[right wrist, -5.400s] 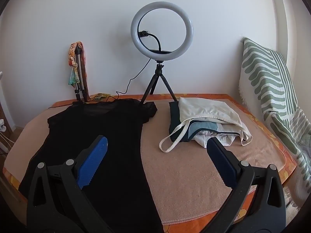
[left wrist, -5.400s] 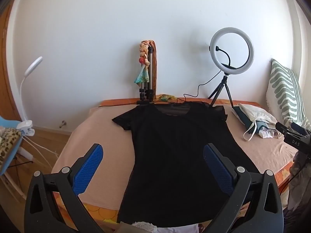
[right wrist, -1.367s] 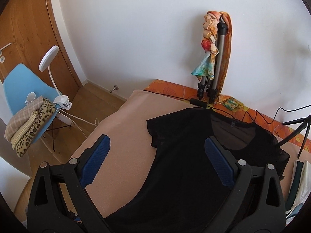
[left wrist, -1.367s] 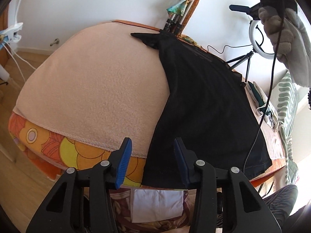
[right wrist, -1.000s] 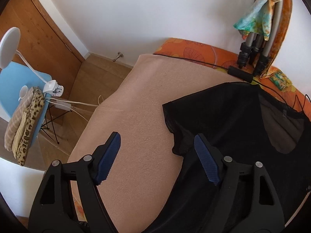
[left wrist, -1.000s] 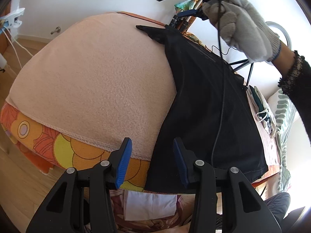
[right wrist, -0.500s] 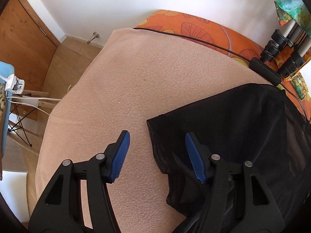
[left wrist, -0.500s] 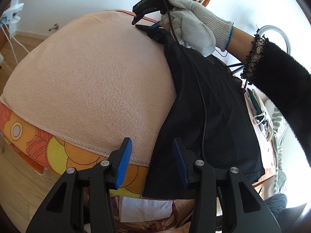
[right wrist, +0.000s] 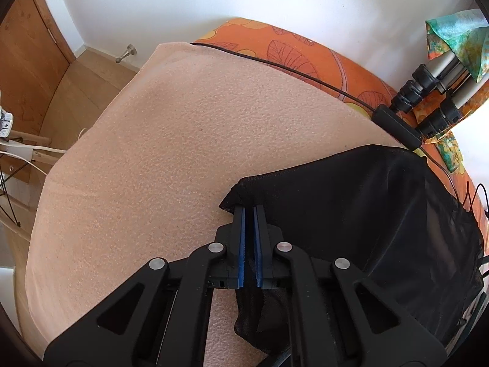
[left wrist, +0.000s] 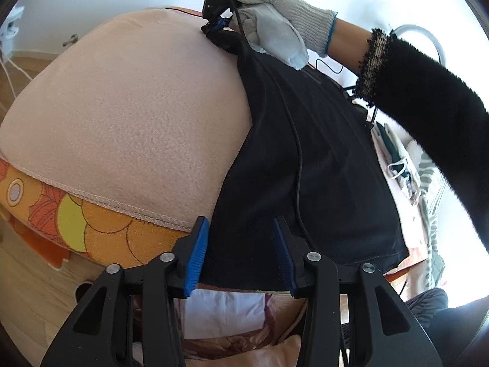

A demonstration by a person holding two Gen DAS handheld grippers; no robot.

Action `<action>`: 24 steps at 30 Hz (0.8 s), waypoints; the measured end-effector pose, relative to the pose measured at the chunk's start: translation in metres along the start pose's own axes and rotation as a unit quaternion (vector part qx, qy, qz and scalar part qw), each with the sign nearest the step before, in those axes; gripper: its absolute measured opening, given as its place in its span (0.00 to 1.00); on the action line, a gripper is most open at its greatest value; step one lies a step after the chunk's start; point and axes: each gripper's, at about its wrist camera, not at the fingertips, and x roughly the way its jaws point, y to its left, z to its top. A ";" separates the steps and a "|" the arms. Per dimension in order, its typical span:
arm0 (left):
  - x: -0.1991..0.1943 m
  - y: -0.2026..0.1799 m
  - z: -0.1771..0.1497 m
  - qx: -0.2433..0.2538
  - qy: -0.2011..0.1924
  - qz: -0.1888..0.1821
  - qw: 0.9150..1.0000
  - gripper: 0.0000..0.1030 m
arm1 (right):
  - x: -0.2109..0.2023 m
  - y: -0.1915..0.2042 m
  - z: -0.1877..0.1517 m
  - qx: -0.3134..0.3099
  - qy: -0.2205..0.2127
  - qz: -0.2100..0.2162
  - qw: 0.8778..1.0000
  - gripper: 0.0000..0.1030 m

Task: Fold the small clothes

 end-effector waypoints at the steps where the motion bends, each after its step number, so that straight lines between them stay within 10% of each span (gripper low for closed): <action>1: 0.000 -0.001 -0.001 0.007 -0.002 0.013 1.000 0.21 | -0.003 -0.003 0.001 0.008 -0.003 0.007 1.000 0.05; 5: 0.000 0.013 -0.003 -0.034 -0.007 -0.019 0.999 0.04 | -0.017 -0.015 0.004 0.025 -0.012 0.043 0.999 0.05; 24: -0.013 -0.022 -0.001 0.005 -0.036 -0.092 0.995 0.02 | -0.085 -0.099 0.005 0.081 -0.059 0.035 0.994 0.04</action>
